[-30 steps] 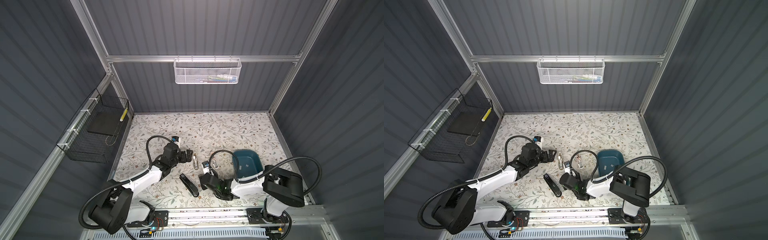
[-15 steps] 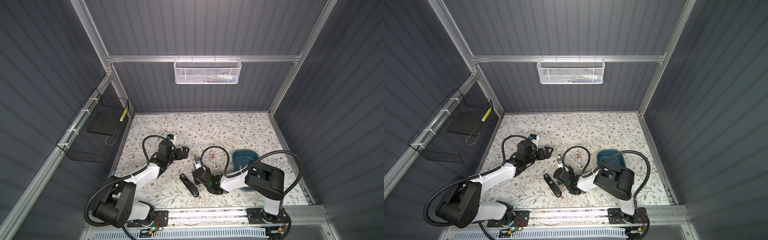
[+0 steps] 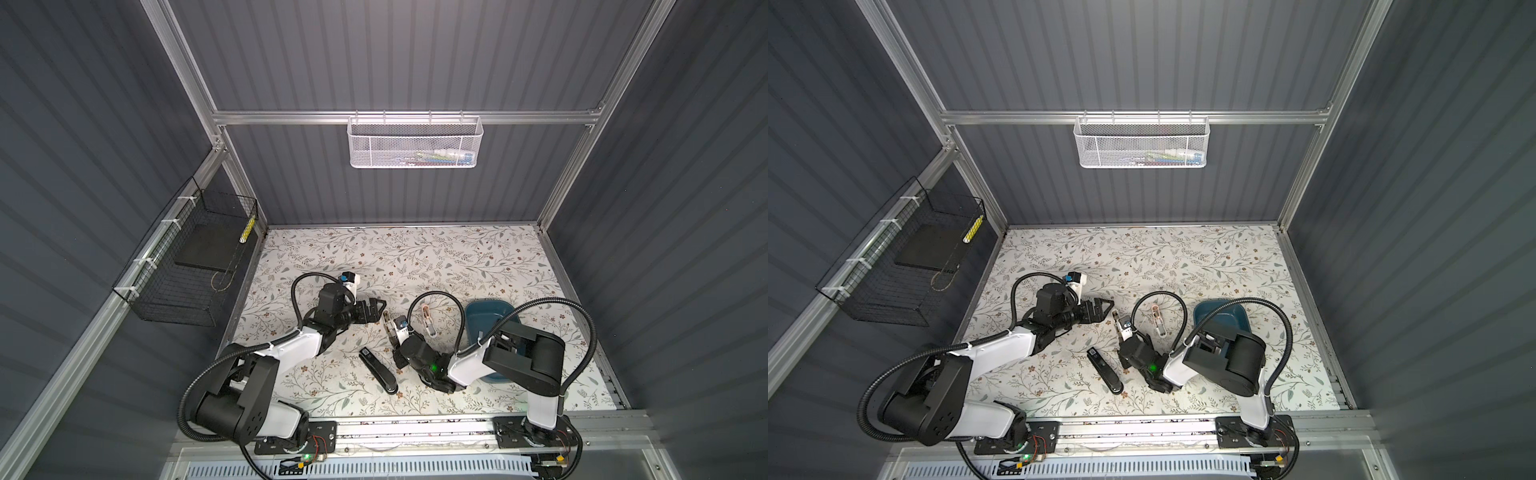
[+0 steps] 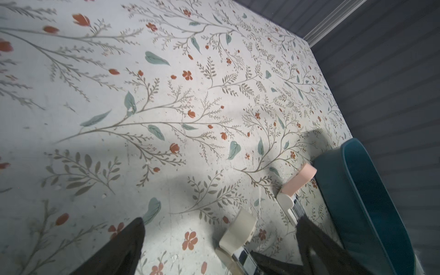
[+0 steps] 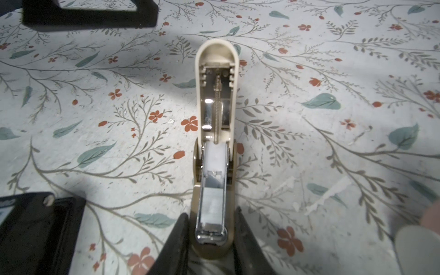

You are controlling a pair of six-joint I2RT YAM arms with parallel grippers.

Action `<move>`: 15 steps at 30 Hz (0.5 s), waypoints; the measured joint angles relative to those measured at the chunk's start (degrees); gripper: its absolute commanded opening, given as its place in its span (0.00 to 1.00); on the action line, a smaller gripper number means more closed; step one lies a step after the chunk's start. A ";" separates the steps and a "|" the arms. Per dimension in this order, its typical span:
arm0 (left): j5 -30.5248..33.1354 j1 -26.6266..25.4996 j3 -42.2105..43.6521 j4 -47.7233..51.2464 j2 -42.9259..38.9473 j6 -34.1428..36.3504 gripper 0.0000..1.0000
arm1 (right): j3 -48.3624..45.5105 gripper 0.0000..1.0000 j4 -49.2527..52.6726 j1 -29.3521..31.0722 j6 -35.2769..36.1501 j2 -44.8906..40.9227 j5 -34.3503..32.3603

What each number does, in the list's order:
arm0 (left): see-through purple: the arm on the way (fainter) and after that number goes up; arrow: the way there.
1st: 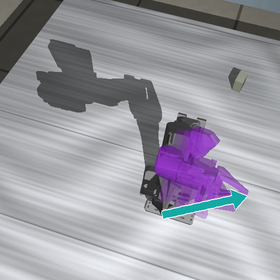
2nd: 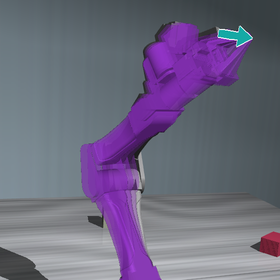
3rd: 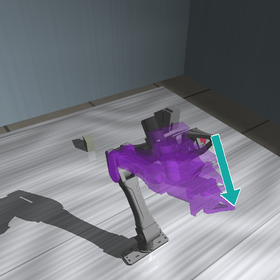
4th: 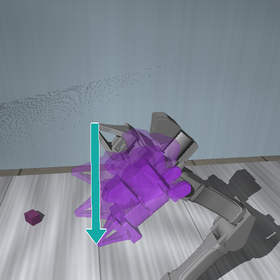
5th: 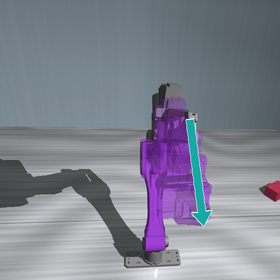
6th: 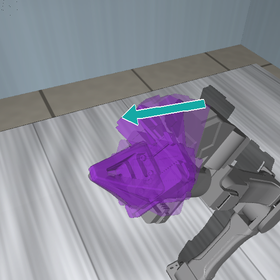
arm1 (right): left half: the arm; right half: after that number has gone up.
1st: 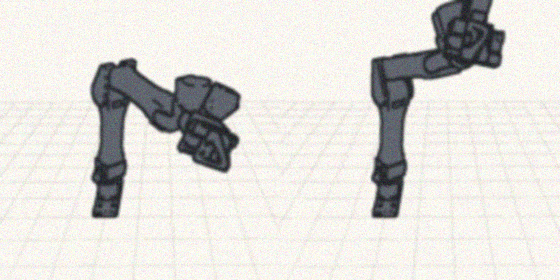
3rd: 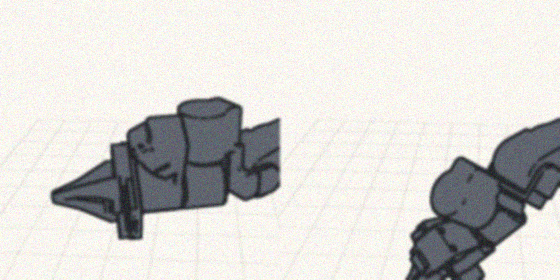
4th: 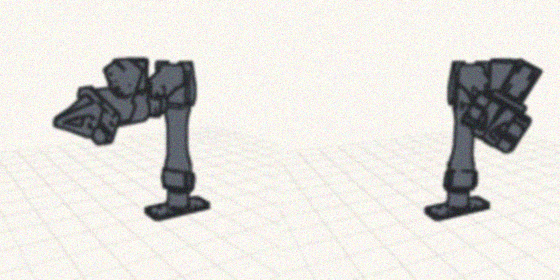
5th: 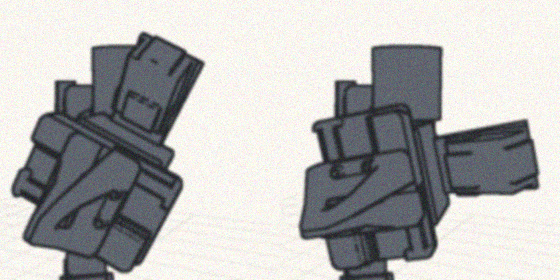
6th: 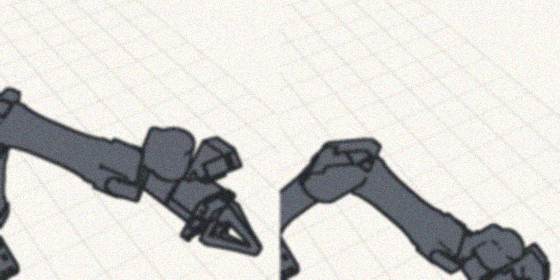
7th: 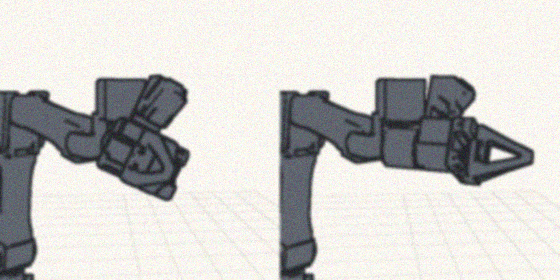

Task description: Load the staples into the stapler

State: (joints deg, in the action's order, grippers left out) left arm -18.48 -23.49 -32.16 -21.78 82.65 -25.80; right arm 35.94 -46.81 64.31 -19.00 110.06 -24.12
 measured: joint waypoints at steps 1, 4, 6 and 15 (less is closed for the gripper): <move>-0.96 0.00 0.13 -1.14 1.33 -0.17 0.97 | -0.61 0.23 -1.16 0.00 0.20 0.00 0.37; -4.20 0.00 0.90 -5.79 5.46 -0.87 0.93 | -1.86 0.23 -3.48 0.00 0.63 0.00 1.38; -6.36 0.00 1.18 -8.76 8.20 -1.73 0.90 | -2.16 0.21 -4.20 0.00 0.79 0.02 1.95; -11.91 -2.78 5.09 -22.36 13.03 -4.28 0.82 | -2.45 0.20 -5.40 -0.68 -0.07 0.04 4.66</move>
State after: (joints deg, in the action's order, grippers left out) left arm -30.39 -26.26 -27.07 -44.14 95.68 -30.09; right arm 33.50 -52.21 63.64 -19.07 110.10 -19.46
